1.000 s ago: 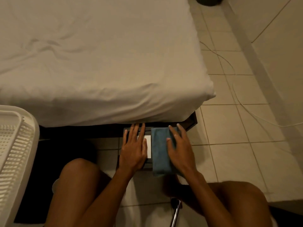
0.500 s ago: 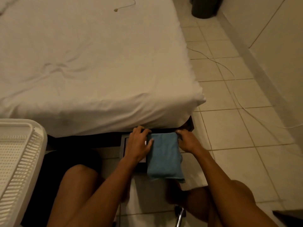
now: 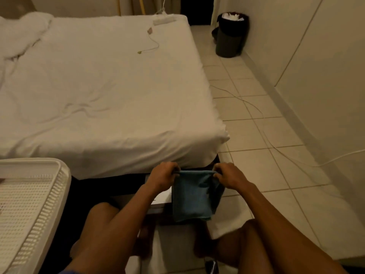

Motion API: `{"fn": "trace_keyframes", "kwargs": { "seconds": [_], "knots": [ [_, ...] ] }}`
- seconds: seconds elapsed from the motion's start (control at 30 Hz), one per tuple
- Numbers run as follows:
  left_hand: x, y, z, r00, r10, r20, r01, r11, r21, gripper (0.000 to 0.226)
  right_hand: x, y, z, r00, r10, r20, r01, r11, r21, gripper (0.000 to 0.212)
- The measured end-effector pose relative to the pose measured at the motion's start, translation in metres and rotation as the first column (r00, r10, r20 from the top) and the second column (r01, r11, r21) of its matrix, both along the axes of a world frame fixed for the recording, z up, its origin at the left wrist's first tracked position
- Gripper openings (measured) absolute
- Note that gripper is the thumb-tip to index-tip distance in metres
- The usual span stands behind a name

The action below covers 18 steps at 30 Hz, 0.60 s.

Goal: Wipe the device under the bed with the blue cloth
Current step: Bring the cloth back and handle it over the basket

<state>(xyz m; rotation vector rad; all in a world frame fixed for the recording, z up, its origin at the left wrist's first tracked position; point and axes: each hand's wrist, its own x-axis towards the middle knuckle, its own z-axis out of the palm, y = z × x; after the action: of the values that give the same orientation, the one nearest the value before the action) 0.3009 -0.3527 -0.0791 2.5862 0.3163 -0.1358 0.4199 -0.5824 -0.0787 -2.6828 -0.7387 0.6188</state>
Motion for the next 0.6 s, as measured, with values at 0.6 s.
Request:
{"fn": "trace_keyframes", "kwargs": {
  "seconds": [0.6],
  "knots": [
    [-0.063,0.024,0.226,0.922,-0.003,0.387,-0.067,0.983,0.168,0.016,-0.07,0.022,0.222,0.917,-0.035,0.398,-0.049,0.979,0.2,0.011]
  ]
}}
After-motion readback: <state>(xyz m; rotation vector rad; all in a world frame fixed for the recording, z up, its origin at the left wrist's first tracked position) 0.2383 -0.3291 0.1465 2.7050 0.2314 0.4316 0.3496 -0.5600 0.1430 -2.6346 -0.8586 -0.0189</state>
